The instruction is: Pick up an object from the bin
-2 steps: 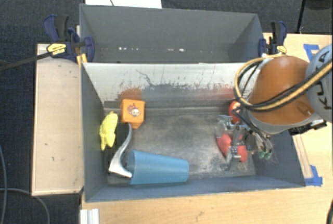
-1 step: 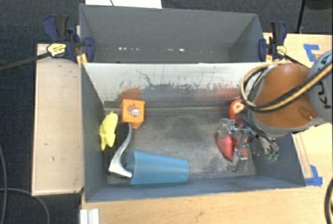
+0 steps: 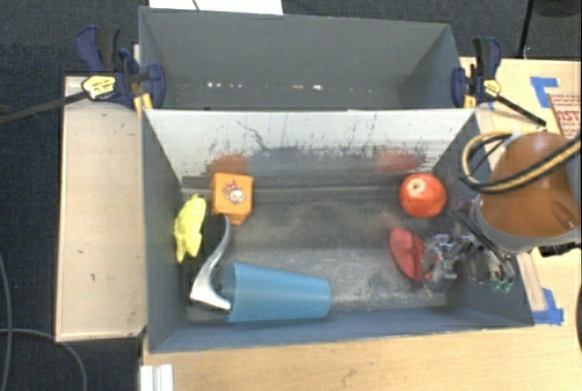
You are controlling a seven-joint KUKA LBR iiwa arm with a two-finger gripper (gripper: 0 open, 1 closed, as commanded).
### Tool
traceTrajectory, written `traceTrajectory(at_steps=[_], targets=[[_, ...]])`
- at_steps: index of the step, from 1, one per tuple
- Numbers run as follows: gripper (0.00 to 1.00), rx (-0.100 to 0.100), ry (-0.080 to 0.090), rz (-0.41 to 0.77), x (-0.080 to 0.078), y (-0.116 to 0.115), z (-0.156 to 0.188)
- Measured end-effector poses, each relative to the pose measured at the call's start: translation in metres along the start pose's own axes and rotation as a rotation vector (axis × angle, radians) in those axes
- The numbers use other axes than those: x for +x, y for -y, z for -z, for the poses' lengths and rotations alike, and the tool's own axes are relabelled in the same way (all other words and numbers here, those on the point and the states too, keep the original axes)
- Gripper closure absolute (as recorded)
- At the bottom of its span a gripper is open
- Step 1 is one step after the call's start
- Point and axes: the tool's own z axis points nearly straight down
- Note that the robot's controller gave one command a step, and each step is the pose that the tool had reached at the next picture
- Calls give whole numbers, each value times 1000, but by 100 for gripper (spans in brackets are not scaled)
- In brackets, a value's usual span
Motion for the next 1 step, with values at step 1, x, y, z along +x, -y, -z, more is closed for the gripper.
traceTrajectory(at_steps=[1], targets=[[100,0,0,1,0,0,0]])
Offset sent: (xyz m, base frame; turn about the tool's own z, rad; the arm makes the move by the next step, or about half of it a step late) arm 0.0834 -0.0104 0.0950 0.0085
